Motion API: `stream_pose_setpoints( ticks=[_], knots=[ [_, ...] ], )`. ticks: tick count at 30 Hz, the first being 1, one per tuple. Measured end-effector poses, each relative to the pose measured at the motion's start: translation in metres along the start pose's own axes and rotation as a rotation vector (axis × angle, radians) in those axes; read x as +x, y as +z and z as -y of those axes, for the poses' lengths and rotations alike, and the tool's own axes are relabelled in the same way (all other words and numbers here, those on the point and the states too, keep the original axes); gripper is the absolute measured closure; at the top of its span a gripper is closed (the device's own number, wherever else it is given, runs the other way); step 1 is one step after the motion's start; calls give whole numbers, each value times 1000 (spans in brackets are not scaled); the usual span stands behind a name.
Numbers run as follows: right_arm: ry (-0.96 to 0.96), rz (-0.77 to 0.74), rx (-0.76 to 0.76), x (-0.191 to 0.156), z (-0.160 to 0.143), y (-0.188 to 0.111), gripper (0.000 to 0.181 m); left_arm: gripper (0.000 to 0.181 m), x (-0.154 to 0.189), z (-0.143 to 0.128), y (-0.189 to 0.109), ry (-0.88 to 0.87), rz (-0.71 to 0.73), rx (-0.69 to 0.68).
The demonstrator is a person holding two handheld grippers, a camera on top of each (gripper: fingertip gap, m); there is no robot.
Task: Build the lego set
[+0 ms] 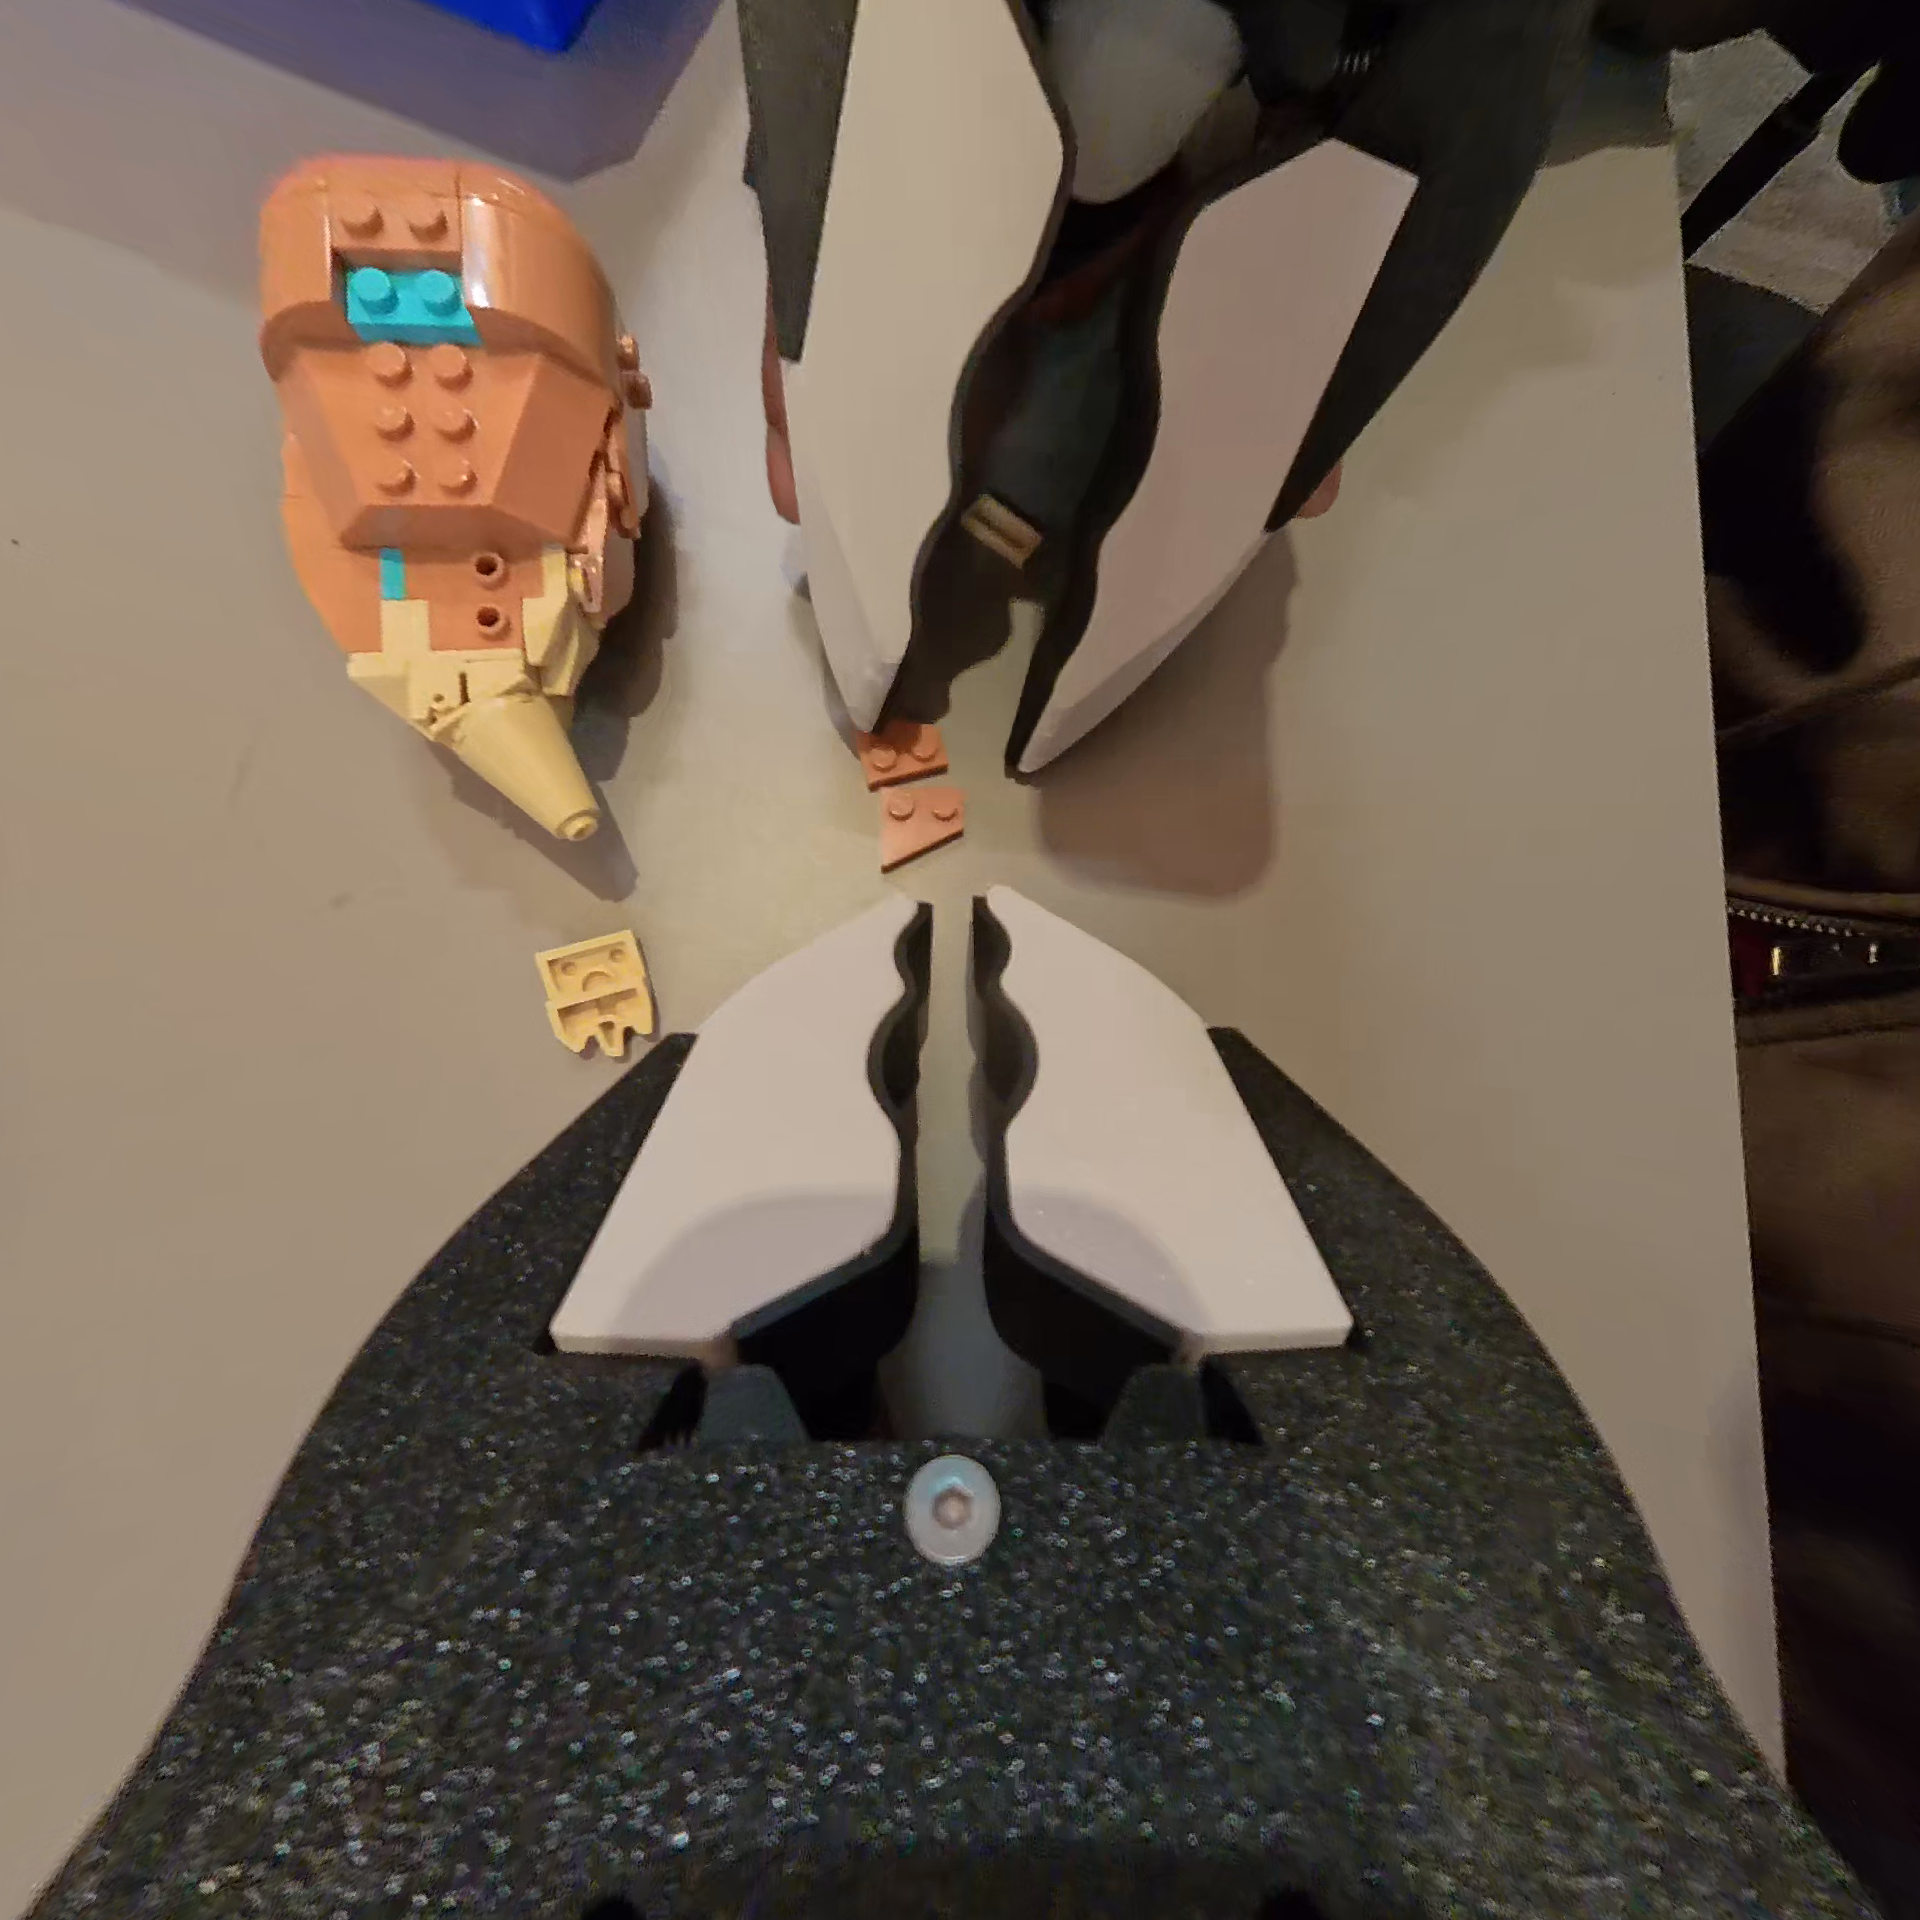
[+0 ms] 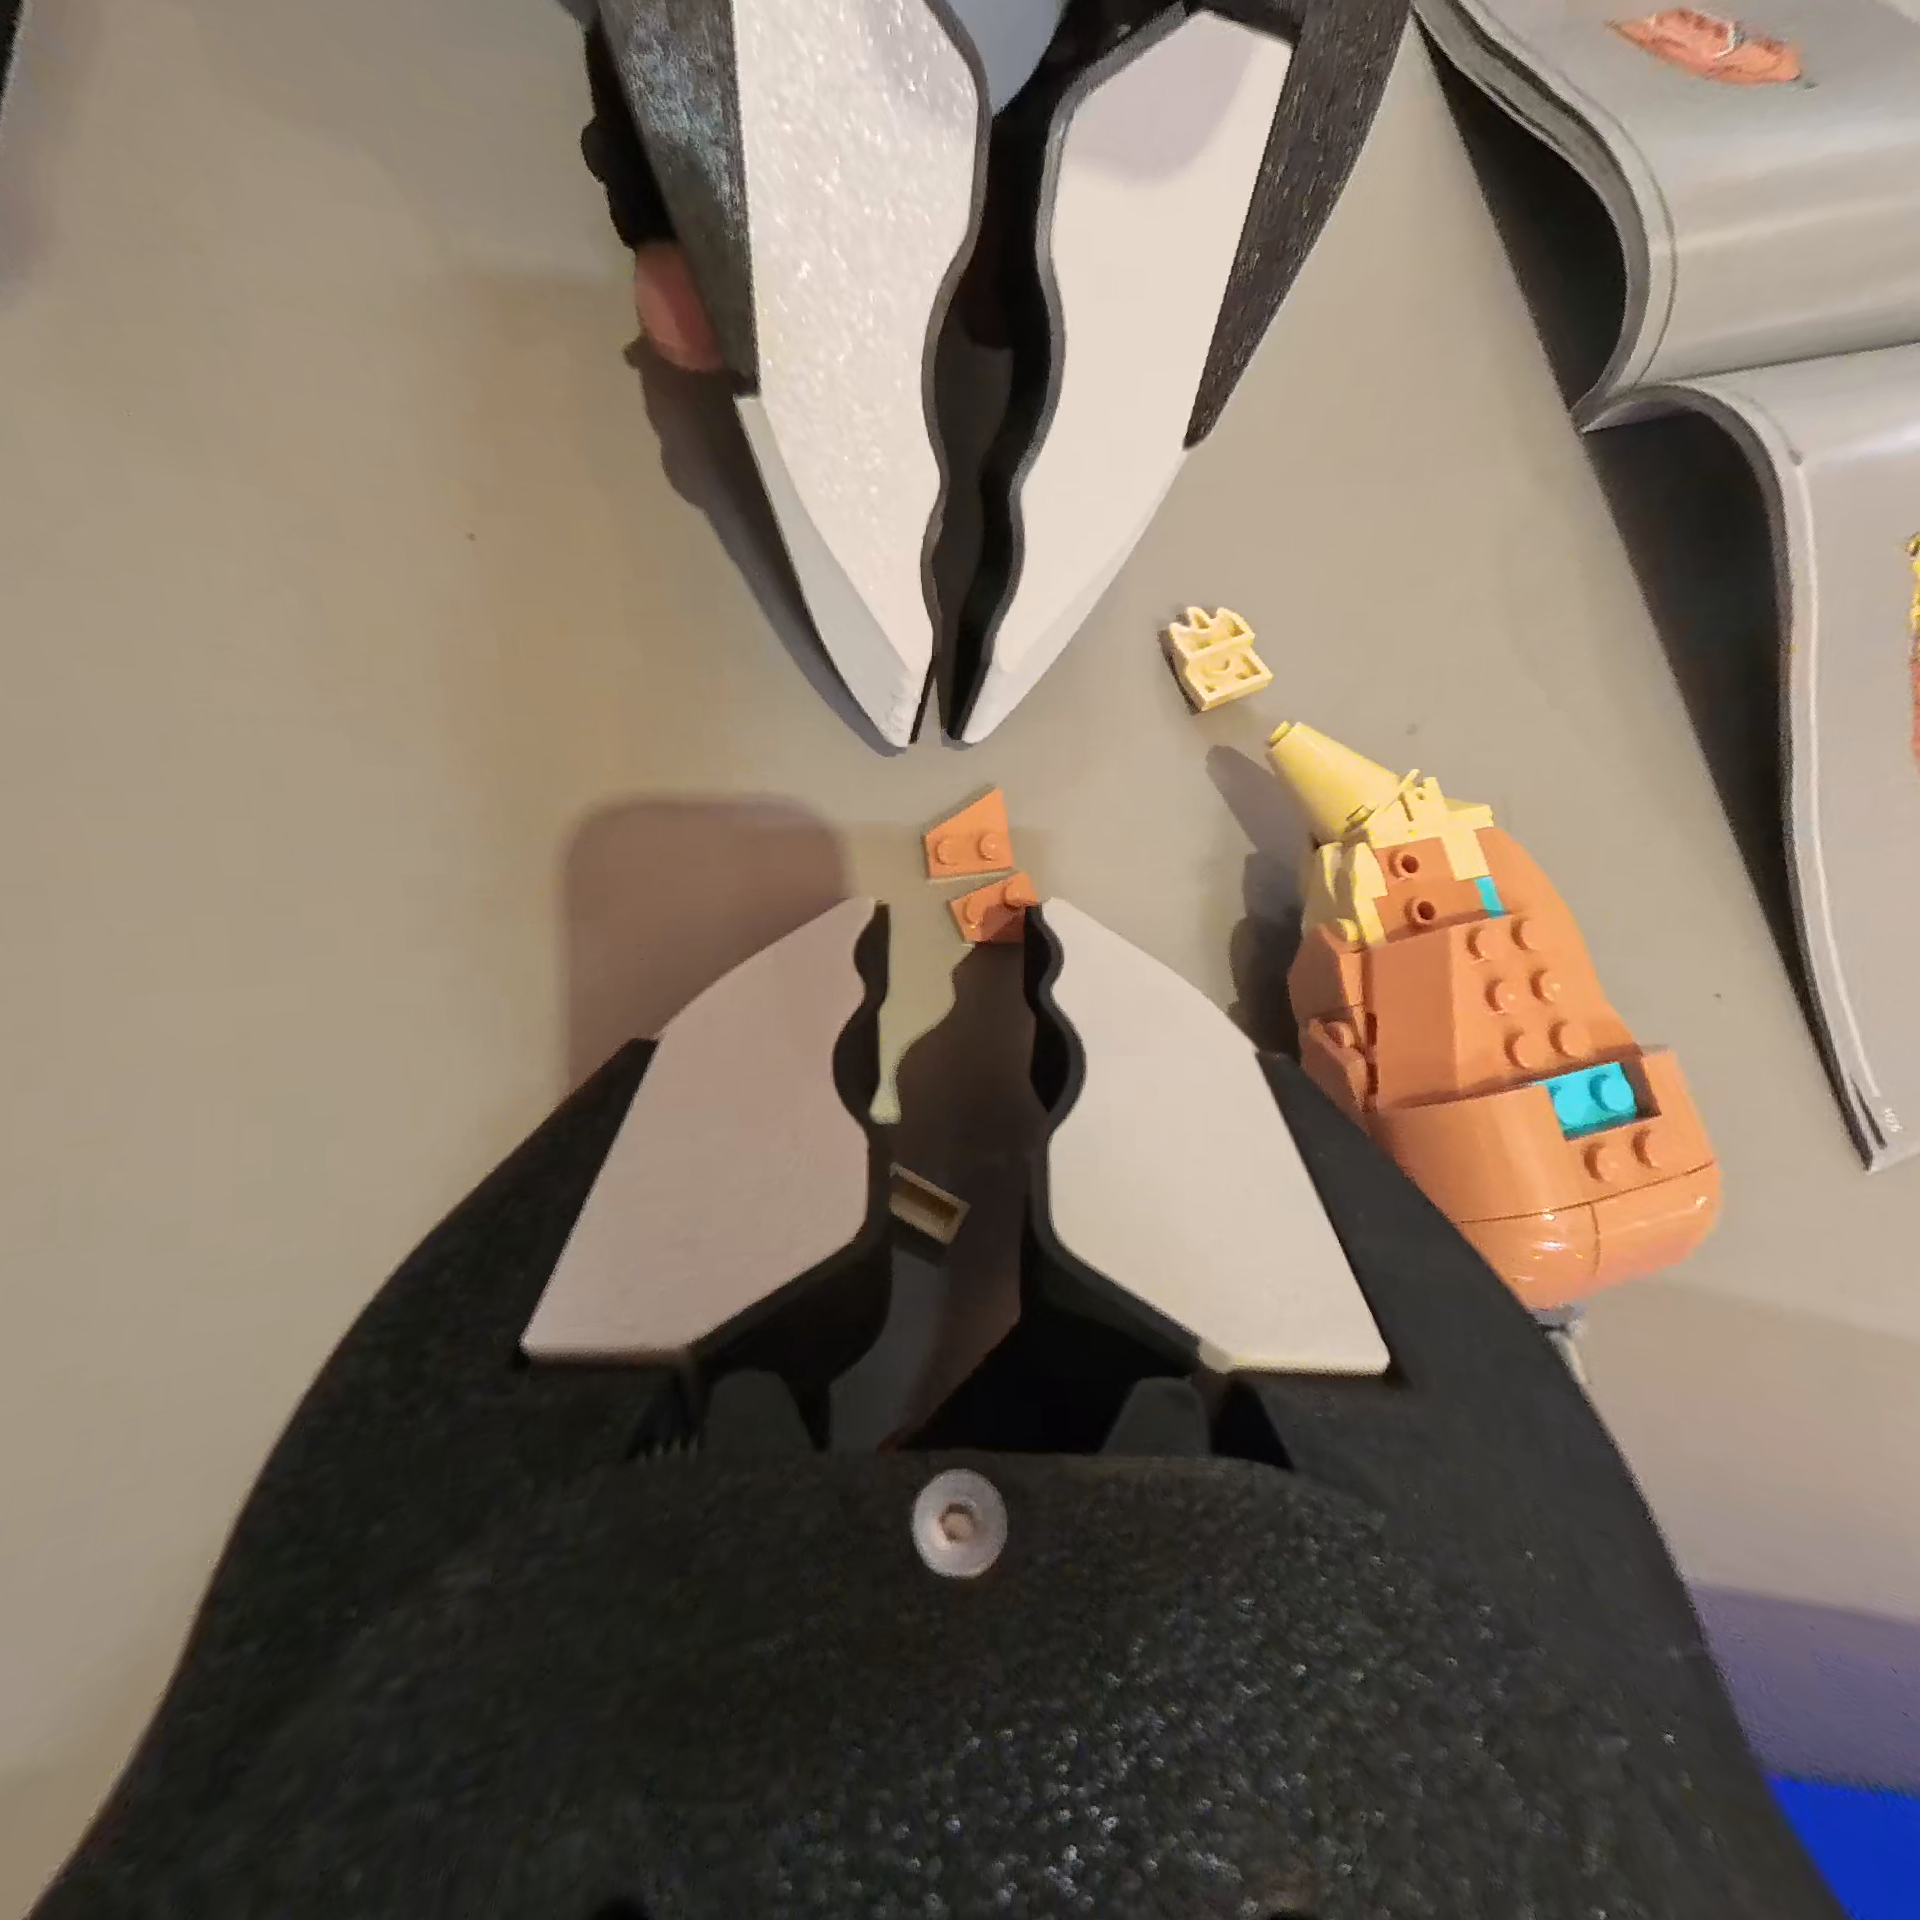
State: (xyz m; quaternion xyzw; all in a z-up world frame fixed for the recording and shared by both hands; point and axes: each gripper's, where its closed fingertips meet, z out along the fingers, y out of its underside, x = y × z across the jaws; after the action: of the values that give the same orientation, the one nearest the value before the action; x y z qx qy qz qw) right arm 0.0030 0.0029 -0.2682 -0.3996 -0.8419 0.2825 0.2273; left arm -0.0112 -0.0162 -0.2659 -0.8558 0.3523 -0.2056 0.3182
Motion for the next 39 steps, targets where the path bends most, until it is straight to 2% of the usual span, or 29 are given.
stream_pose_setpoints(
  ticks=[1,6,17,19,28,34,39],
  knots=[
    [5,6,-1,-2,1,0,154,174,1,0,0,0,-4,-3],
    [-3,15,6,-12,5,1,152,174,1,-2,2,5,11,-20],
    [72,-30,-14,1,-1,0,151,174,1,2,7,-3,16,-12],
    [102,-11,-17,-2,0,2,154,174,1,2,7,0,18,-10],
    [97,49,-15,-26,9,3,149,173,-8,1,5,37,41,3],
    [182,18,34,-8,9,3,146,171,-10,-2,1,28,36,1],
    [183,40,24,-13,12,10,142,171,-4,-2,2,1,13,-1]
  ],
)
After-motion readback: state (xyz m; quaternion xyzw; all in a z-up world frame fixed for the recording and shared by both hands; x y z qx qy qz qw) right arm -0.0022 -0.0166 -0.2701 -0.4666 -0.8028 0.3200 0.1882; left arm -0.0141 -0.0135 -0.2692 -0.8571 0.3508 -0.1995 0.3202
